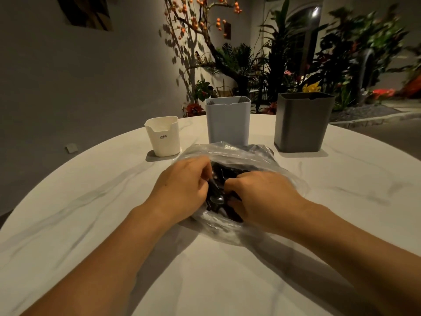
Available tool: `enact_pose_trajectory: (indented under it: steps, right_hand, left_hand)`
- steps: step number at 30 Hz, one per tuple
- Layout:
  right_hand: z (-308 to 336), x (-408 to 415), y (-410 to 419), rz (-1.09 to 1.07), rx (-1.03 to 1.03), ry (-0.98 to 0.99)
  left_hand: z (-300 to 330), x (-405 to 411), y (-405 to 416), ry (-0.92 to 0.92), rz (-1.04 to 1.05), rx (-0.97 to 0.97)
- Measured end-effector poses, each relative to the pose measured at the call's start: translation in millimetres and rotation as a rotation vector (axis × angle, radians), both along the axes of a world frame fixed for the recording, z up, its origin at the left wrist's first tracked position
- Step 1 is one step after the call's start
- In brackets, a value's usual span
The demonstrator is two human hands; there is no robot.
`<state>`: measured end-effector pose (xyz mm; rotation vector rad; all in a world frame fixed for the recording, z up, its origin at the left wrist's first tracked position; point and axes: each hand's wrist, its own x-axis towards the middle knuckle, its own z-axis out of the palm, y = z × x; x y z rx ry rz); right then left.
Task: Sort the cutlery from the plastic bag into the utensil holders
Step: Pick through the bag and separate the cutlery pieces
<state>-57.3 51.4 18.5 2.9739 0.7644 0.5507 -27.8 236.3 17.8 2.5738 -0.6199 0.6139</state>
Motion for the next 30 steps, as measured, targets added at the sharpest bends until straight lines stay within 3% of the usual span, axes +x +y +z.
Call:
enact_pose_trajectory:
  steps: [4, 9, 12, 17, 25, 30]
  right_hand:
    - [2, 2, -5, -0.065, 0.127, 0.055]
    - [-1, 6, -3, -0.109, 0.334, 0.107]
    - [-4, 8, 5, -0.074, 0.312, -0.02]
    - [-11, 14, 29, -0.096, 0.158, -0.017]
    - [-9, 12, 19, -0.152, 0.272, 0.0]
    - [-8, 7, 11, -0.152, 0.284, -0.032]
  left_hand:
    - [3, -2, 1, 0.041, -0.019, 0.044]
    - [2, 0, 3, 0.157, -0.065, -0.032]
    - [2, 0, 2, 0.197, -0.068, -0.103]
    - [5, -2, 1, 0.115, 0.013, -0.181]
    - [5, 0, 3, -0.006, 0.03, -0.185]
    - [4, 0, 4, -0.024, 0.034, -0.058]
